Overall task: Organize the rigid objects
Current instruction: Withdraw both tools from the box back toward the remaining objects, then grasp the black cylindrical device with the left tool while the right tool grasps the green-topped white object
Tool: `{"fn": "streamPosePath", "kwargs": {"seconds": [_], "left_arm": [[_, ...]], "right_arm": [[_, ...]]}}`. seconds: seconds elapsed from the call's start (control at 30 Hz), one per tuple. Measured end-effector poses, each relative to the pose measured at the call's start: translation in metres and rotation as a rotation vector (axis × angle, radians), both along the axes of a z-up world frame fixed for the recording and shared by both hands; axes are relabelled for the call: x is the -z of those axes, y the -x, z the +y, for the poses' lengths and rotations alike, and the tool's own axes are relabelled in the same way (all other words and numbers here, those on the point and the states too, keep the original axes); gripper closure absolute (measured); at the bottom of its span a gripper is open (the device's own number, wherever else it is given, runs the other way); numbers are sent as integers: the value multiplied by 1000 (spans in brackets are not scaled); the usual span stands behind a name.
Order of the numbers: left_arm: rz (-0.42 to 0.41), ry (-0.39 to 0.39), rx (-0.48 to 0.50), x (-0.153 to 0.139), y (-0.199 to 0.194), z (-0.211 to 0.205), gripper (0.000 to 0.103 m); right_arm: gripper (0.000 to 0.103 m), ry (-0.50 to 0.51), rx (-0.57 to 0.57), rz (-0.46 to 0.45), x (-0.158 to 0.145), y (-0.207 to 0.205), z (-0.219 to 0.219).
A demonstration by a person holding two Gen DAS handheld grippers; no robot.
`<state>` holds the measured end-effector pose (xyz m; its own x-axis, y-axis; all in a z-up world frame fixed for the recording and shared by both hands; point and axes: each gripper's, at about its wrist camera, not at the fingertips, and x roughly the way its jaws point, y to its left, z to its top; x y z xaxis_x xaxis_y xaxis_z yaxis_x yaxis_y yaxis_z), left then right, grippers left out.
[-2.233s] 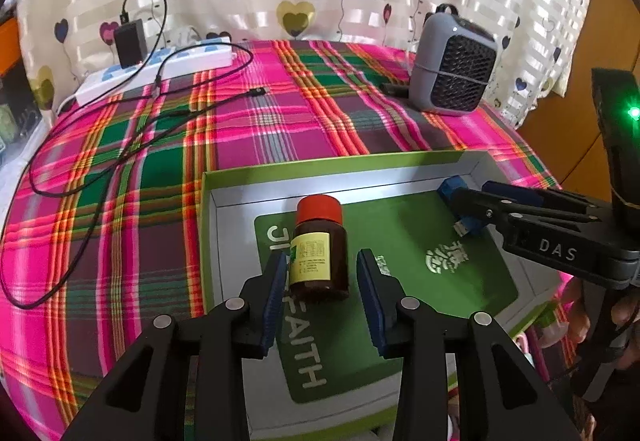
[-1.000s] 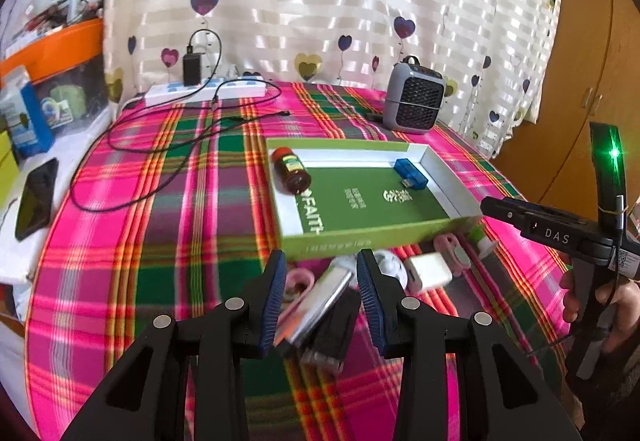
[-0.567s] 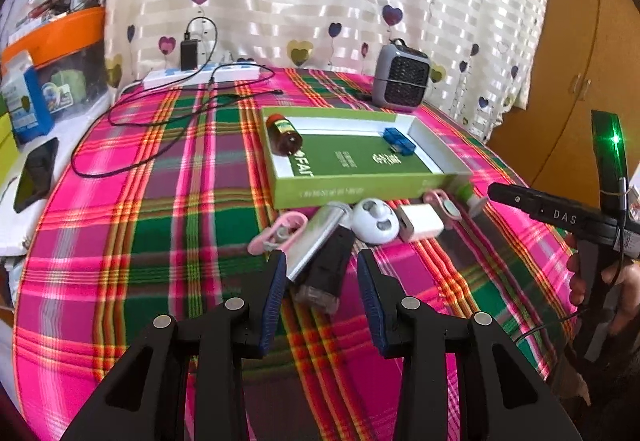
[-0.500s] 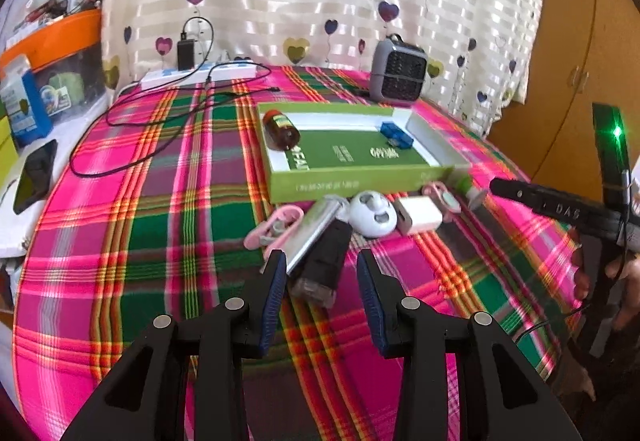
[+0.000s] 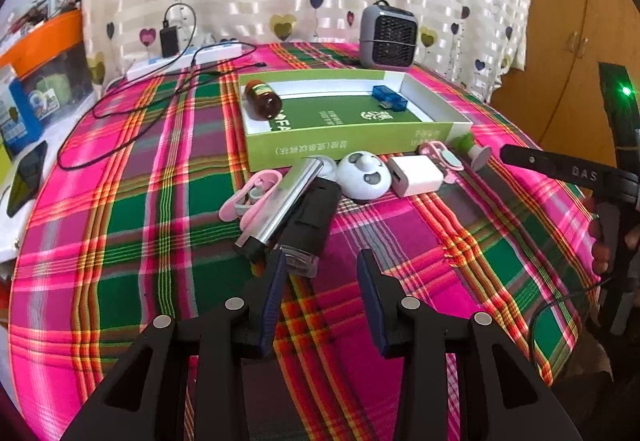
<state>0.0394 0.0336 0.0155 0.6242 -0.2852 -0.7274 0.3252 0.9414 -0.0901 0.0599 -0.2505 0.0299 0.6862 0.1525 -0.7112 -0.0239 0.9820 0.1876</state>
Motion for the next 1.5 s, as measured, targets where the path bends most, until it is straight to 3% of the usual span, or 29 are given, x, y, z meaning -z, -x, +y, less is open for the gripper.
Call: {"fn": "streamPosePath", "kwargs": {"seconds": [0.4,1.23,1.5], "left_arm": [[9,6,-19,3,-17,3,67],[14,38,189,-3,9,-40,67],[-35,46,155,-15,9,-35,67]], "right_arm": [[54,-19,-7,11,5,-3,-5],[54,-21,-42,21,7,-13,2],[54,12,-70,38,10,-24,11]]}}
